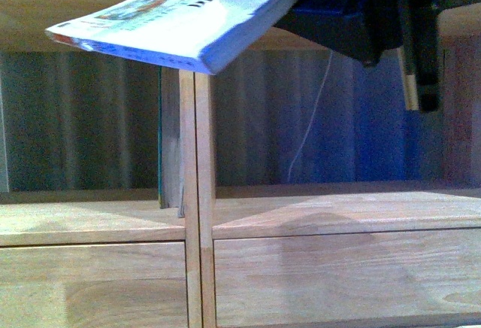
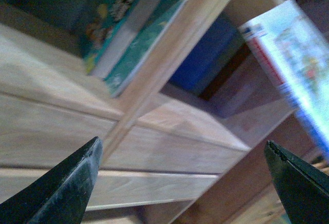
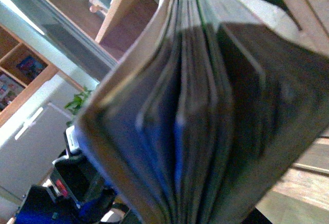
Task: Organize books on shelf
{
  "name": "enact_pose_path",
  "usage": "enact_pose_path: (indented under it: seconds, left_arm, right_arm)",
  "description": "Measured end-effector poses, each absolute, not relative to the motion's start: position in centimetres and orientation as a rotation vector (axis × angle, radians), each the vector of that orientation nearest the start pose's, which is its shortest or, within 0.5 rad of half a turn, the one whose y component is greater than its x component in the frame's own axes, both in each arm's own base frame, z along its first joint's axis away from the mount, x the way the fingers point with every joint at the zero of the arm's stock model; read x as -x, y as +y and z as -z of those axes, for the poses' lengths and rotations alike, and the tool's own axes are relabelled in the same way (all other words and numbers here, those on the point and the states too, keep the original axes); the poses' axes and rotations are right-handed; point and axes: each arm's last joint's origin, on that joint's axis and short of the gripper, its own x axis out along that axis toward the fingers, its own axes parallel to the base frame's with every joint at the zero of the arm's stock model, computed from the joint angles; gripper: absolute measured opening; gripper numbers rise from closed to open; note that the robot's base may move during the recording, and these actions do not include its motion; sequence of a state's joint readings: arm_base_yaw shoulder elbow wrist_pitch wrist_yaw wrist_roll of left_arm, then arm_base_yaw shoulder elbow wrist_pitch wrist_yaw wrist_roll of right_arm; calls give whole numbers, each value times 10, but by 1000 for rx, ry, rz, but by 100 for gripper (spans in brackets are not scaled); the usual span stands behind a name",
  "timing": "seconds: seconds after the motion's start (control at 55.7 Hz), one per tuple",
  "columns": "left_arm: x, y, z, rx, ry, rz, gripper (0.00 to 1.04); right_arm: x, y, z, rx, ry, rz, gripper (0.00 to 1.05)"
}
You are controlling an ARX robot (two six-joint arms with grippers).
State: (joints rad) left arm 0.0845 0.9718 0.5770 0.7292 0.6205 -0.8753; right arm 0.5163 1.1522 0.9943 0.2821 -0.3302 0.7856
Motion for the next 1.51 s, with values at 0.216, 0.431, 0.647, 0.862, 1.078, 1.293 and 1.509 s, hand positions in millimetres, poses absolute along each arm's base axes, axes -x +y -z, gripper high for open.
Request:
enact_pose_path:
  seconds: [0.216,0.431,0.647,0.862,1.078,1.293,1.509]
  left_arm:
    - [-217,-27,-332,883,-67,719,97]
    - [-224,-51,-338,922,-73,790,97]
    - [-227,-61,-351,927,-102,824,97]
    - [-227,-68,-352,914,-76,822,68]
    - [-227,-68,-351,911,-74,809,39]
    - [-227,-68,-352,924,-72,802,13]
    - [-225,-67,-354,950,-72,805,7]
  right_arm:
    - [-220,144,-384,-758,197,-879,7]
    - [-217,148,-386,-756,218,-904,7]
    - [-208,146,-386,-755,231,-941,7]
    - [-210,142,-384,-773,237,-925,7]
    - [-213,136,-384,-797,248,-904,7]
    - [-215,133,-383,-815,262,-897,7]
    - [-217,134,-381,-822,274,-887,7]
